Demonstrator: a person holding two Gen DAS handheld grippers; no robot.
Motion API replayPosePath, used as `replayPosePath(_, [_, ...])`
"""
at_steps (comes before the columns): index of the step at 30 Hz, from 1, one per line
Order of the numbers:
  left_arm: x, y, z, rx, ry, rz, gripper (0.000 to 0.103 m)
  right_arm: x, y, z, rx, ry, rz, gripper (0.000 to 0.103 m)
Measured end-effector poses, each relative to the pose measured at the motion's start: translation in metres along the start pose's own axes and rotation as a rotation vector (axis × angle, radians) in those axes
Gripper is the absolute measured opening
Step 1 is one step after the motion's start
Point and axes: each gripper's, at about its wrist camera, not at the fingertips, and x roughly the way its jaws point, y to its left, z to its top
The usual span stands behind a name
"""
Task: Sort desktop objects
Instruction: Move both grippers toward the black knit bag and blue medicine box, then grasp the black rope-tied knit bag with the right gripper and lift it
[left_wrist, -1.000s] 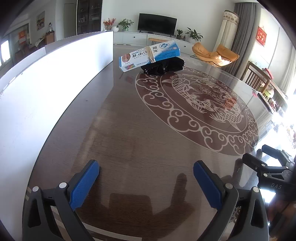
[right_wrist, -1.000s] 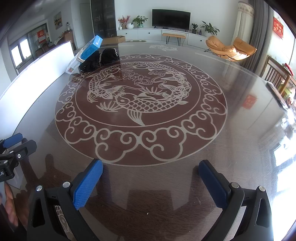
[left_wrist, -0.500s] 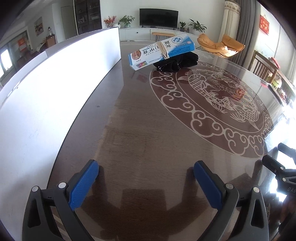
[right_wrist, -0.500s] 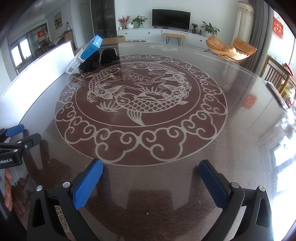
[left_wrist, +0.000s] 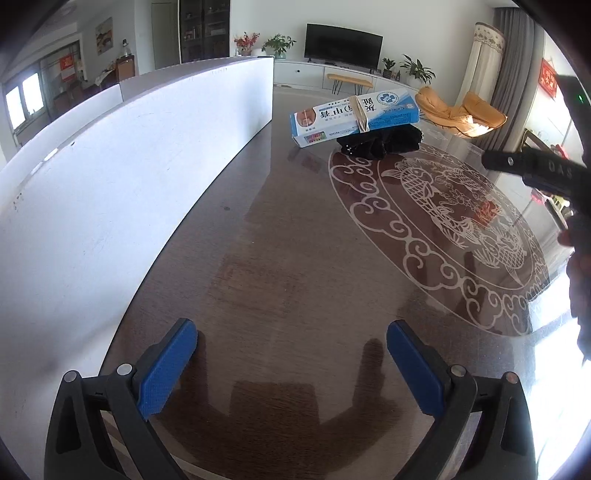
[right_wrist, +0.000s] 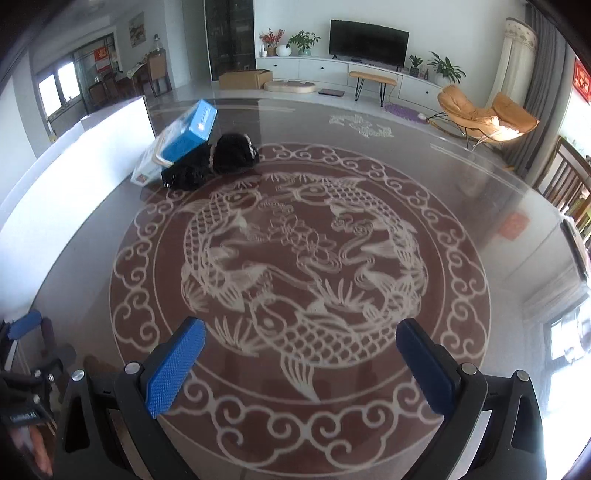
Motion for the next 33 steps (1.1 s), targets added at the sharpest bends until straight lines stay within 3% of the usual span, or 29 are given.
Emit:
replayPosePath(2, [0.000,0.001,0.001,-0.006,-0.002,-0.004,0.103,0.013,0.010,0.055,0.007,-0.076,0.002,0.103])
replayPosePath(3, [0.000,0.001,0.001,-0.007,-0.003,-0.006,0.103,0.028,0.016,0.081,0.018,-0.064,0.010,0.103])
replayPosePath(6, [0.000,0.001,0.001,-0.009,-0.004,-0.008,0.103,0.084,0.034,0.132,0.054,0.061,0.017,0.103])
replayPosePath(8, [0.000,0.001,0.001,-0.010,-0.004,-0.008,0.103,0.114,0.044,0.144,0.103,0.116,0.031,0.103])
replayPosePath(11, [0.000,0.001,0.002,-0.011,-0.005,-0.011,0.103,0.145,0.061,0.135,0.157,0.202,0.158,0.101])
replayPosePath(13, [0.001,0.000,0.002,-0.009,-0.003,-0.007,0.103,0.150,0.080,0.117,0.096,0.262,0.227,0.090])
replayPosePath(16, [0.001,-0.001,0.003,-0.005,-0.001,-0.002,0.103,0.125,0.104,0.078,-0.078,0.333,0.359,0.089])
replayPosePath(18, [0.001,-0.001,0.003,-0.009,-0.002,-0.003,0.103,0.096,0.096,0.054,-0.114,0.354,0.401,0.085])
replayPosePath(21, [0.001,-0.002,0.004,-0.009,-0.001,0.002,0.103,0.055,0.057,0.027,-0.070,0.300,0.331,0.087])
replayPosePath(24, [0.001,-0.002,0.004,-0.008,-0.001,0.005,0.103,0.028,0.039,0.011,-0.137,0.235,0.203,0.087])
replayPosePath(28, [-0.001,0.001,0.004,-0.023,-0.008,-0.004,0.103,0.017,0.053,0.012,-0.263,0.176,0.207,0.087])
replayPosePath(33, [-0.003,0.008,0.001,-0.046,-0.018,-0.015,0.103,0.052,0.108,0.027,-0.350,0.175,0.196,0.087])
